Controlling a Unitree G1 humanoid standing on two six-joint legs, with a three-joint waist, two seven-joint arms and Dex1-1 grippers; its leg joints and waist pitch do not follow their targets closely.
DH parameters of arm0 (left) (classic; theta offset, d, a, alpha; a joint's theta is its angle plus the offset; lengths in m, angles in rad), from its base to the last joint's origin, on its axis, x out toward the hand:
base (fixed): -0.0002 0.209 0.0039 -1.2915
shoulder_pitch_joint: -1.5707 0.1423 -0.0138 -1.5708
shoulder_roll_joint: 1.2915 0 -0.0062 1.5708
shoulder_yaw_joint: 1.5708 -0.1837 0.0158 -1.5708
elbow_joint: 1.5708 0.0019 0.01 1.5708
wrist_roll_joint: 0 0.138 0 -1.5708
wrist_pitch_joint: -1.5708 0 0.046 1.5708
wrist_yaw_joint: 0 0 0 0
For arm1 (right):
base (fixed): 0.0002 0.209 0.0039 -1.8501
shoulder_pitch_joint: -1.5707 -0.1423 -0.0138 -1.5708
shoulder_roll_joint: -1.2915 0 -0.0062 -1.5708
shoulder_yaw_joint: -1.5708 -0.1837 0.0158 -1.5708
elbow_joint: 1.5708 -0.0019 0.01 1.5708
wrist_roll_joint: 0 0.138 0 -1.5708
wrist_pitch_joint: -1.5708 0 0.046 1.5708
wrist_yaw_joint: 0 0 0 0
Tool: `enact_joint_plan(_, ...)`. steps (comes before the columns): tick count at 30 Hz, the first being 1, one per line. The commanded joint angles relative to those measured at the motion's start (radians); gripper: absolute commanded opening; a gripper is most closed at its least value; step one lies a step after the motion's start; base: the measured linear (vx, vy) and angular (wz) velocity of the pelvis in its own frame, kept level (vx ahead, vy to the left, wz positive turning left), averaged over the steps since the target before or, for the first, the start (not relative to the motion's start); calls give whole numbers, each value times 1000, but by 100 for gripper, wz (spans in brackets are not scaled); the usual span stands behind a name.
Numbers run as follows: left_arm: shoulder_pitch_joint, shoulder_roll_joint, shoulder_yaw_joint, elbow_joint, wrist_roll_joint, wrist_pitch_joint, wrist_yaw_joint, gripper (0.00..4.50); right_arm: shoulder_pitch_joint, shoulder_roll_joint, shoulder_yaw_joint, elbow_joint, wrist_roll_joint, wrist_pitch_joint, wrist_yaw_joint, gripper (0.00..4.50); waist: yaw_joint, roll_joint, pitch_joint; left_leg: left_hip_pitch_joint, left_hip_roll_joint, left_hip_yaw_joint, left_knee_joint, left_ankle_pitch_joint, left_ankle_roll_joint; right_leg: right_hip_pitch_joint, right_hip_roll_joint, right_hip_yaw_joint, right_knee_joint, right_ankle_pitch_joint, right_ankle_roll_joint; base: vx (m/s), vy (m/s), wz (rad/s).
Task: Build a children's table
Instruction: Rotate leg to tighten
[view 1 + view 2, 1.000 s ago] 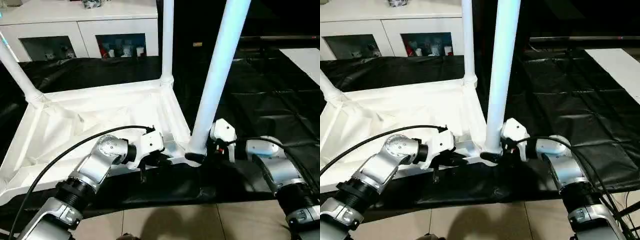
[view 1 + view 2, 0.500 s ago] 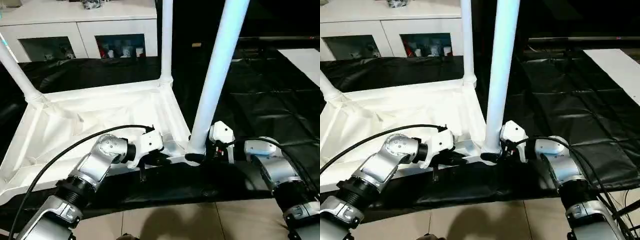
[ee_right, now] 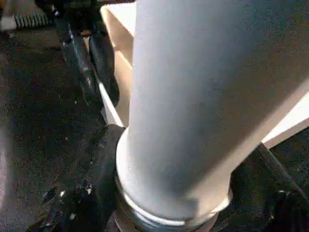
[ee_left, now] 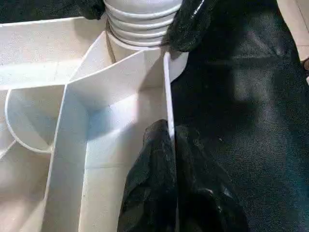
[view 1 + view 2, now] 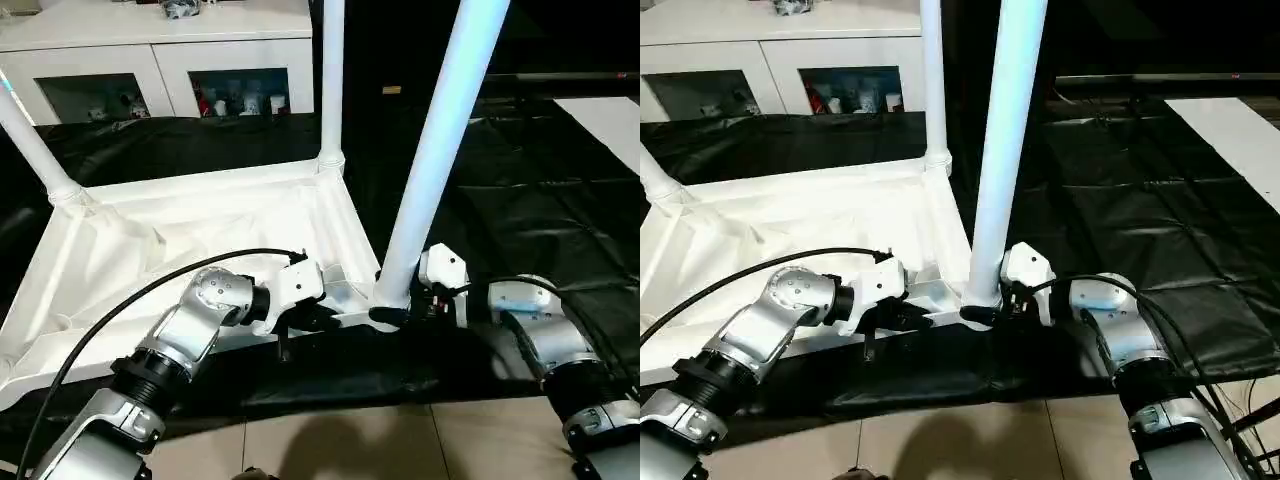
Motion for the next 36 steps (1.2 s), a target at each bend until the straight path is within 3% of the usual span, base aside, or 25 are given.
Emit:
enact_joint_plan(1, -3, 17, -18, 20, 16, -13, -28, 0, -39, 9, -46, -2, 46, 48, 6, 343, 0, -23, -66, 17, 35, -17, -68, -271, 61, 42, -45, 29, -80, -294, -233, 0, 0, 0)
enact_joint_plan(6, -5, 20, -18, 28, 16, -19, -31, 0, -45, 10, -34, 14, 13, 1, -28, 386, 0, -21, -67, 18, 36, -18, -69, -270, 53, 40, -47, 29, -79, -291, -235, 0, 0, 0)
enact_joint_plan(12, -8, 23, -17, 35, 19, -22, -31, 0, -44, 10, -28, 21, 1, -7, -9, 386, 0, -23, -66, 18, 36, -17, -68, -276, 54, 40, -47, 29, -79, -290, -239, 0, 0, 0)
enact_joint_plan(13, -9, 23, -16, 35, 20, -23, -29, 0, -43, 10, -28, 21, 0, -9, -7, 360, 0, -23, -66, 18, 36, -18, -69, -279, 54, 39, -47, 29, -80, -296, -236, 0, 0, 0)
enact_joint_plan(18, -9, 25, -16, 38, 19, -21, -31, 0, -46, 16, -36, 28, 13, -6, 3, 317, 0, -22, -66, 18, 37, -18, -69, -275, 54, 39, -47, 29, -79, -291, -236, 0, 0, 0)
enact_joint_plan(28, -10, 24, -15, 43, 16, -18, -34, 0, -31, 26, -49, 21, 24, -5, 5, 270, 0, -18, -66, 18, 37, -18, -70, -281, 51, 39, -47, 29, -79, -285, -241, 0, 0, 0)
enact_joint_plan(36, -27, -23, 13, 89, 2, 31, 28, 0, -28, 112, -120, 67, 10, 19, -285, 267, -15, -17, -64, 21, 33, -21, -75, -310, 22, 36, -48, 29, -84, -334, -226, 0, 0, 0)
